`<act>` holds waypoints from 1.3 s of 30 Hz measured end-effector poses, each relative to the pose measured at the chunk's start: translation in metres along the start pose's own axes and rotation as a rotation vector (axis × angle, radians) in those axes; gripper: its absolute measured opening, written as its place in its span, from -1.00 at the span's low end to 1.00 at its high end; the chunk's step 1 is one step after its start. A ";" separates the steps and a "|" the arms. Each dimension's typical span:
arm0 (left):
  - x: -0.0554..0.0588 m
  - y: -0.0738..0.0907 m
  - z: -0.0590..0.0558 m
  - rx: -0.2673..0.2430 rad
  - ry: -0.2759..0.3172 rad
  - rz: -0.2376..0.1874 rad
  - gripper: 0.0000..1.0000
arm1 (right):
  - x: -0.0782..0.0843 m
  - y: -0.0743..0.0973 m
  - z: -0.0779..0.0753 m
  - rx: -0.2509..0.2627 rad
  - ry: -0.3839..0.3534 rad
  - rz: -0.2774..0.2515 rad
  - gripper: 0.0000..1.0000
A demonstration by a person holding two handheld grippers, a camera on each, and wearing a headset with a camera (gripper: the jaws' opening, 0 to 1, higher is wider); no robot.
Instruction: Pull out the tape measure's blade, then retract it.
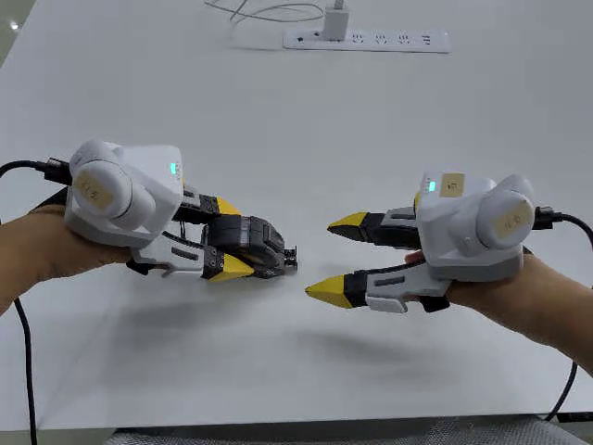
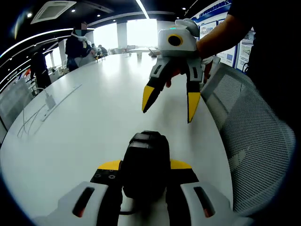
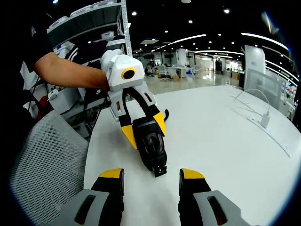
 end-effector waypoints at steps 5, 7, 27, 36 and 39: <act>0.000 0.000 0.000 0.002 -0.006 0.004 -0.40 | 0.005 -0.010 -0.004 -0.022 0.046 0.063 -0.24; 0.000 0.000 0.000 0.004 -0.010 0.005 -0.40 | 0.007 -0.013 -0.006 -0.033 0.048 0.075 -0.23; 0.001 0.000 -0.001 0.010 -0.030 0.017 -0.40 | 0.016 -0.041 -0.021 -0.103 0.159 0.217 -0.48; 0.000 0.000 -0.001 0.011 -0.036 0.020 -0.40 | 0.018 -0.046 -0.023 -0.123 0.195 0.261 -0.64; 0.001 0.000 -0.001 0.011 -0.038 0.021 -0.40 | 0.018 -0.046 -0.023 -0.122 0.208 0.271 -0.64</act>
Point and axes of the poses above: the centre of the closed fingertips' face, and the gripper's own axes: y roughly backward along the fingers, z roughly to its left, x roughly out of its underside, the point moved 2 cm from there along y, roughly backward along the fingers, and after that the axes turned 15 degrees about -x, right-handed, at the moved point
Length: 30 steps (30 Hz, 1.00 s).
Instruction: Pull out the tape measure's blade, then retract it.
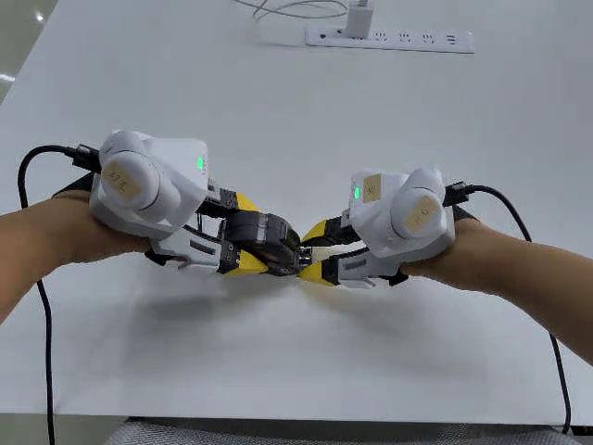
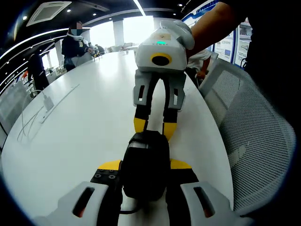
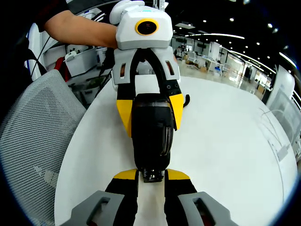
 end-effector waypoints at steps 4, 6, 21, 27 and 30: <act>0.000 0.000 0.000 0.001 -0.002 0.007 -0.40 | 0.001 -0.001 0.001 0.000 0.010 0.015 -0.66; 0.000 0.000 0.000 0.001 -0.011 0.010 -0.40 | 0.002 -0.001 0.001 0.002 0.018 0.028 -0.70; 0.000 0.000 0.000 0.001 -0.019 0.015 -0.42 | 0.002 -0.001 -0.001 0.003 0.012 0.039 -0.82; 0.001 0.000 0.000 0.001 -0.025 0.012 -0.43 | 0.003 0.000 0.000 -0.010 0.018 0.050 -0.86; 0.001 -0.001 0.000 0.003 -0.028 0.017 -0.43 | 0.003 0.001 0.000 -0.017 0.021 0.051 -0.87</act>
Point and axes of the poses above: the centre of the closed fingertips' face, and the gripper's own axes: y roughly backward along the fingers, z roughly to its left, x roughly out of its underside, the point moved 2 cm from there along y, roughly backward along the fingers, and after that the axes turned 15 degrees about -x, right-handed, at the moved point
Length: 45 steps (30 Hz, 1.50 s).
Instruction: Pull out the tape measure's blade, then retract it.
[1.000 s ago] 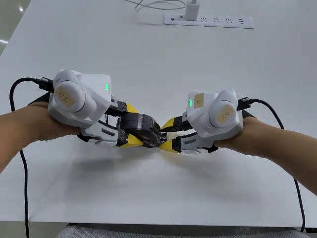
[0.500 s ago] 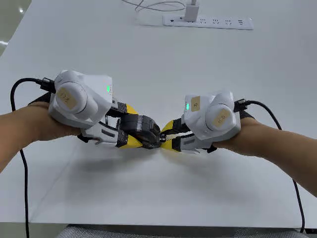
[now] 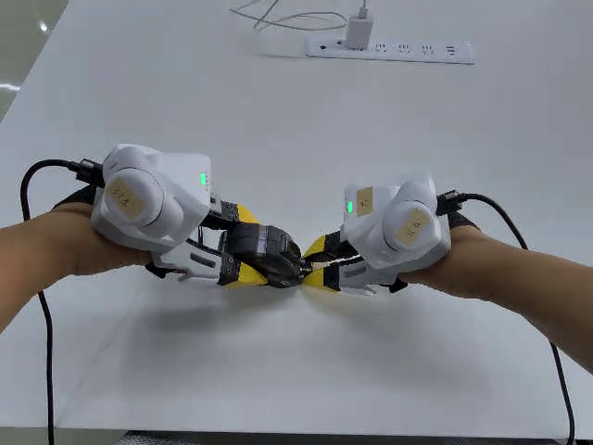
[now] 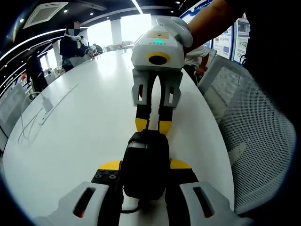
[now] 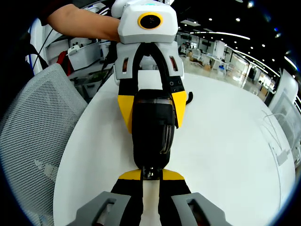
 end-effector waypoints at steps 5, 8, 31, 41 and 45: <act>0.000 0.000 0.000 0.007 -0.003 0.001 -0.43 | 0.001 0.001 0.000 -0.010 -0.003 -0.003 -0.87; -0.001 0.000 0.000 0.009 -0.007 0.005 -0.43 | 0.001 0.001 0.000 -0.014 -0.006 -0.006 -0.87; -0.001 -0.001 0.000 0.013 -0.006 0.007 -0.44 | 0.023 0.020 0.004 -0.015 -0.009 0.033 -0.88; -0.001 -0.001 -0.001 0.014 -0.006 0.004 -0.44 | 0.038 0.033 0.008 -0.005 -0.022 0.043 -0.88; -0.001 -0.001 -0.001 0.016 -0.004 0.003 -0.44 | 0.042 0.037 0.009 -0.003 -0.025 0.046 -0.88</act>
Point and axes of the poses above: the centre of the closed fingertips' face, and the gripper's own axes: y roughly backward along the fingers, z roughly to its left, x roughly out of its underside, the point moved 2 cm from there along y, roughly backward along the fingers, and after that the axes turned 15 degrees about -x, right-handed, at the moved point
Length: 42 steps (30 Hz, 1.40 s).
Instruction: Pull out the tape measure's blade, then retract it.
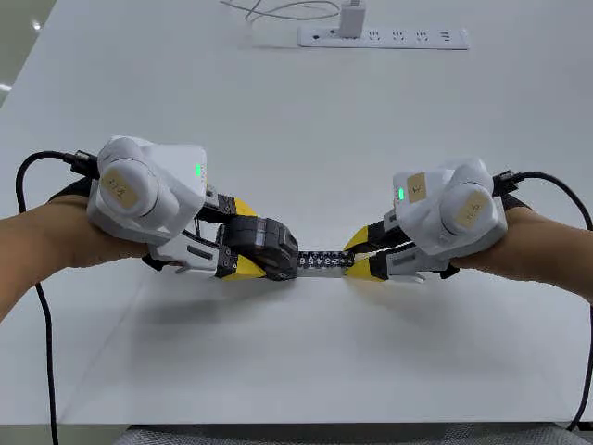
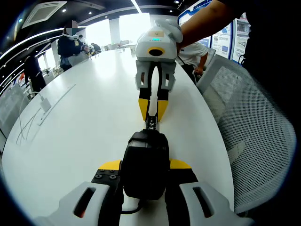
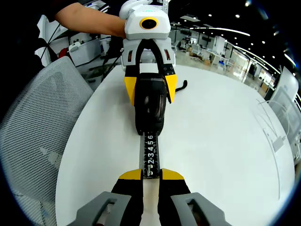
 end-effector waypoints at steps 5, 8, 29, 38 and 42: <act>0.000 0.000 0.000 0.000 0.001 -0.001 -0.44 | 0.004 0.005 0.002 0.000 0.000 -0.001 -0.88; 0.000 0.000 0.000 0.000 0.002 -0.003 -0.44 | 0.007 0.008 0.003 0.001 0.002 0.001 -0.88; -0.001 -0.001 0.000 0.002 -0.003 -0.005 -0.44 | 0.032 0.031 0.010 0.019 -0.031 -0.002 -0.88; -0.001 -0.001 0.000 0.003 -0.004 -0.004 -0.44 | 0.043 0.040 0.011 0.027 -0.048 -0.015 -0.88; -0.001 -0.001 0.000 0.003 -0.004 -0.005 -0.44 | 0.047 0.044 0.012 0.029 -0.049 -0.017 -0.88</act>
Point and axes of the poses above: the centre of the closed fingertips' face, and the gripper's own axes: y roughly backward along the fingers, z roughly to its left, x roughly out of its underside, the point moved 2 cm from there along y, roughly backward along the fingers, and after that the axes turned 15 degrees about -x, right-handed, at the moved point
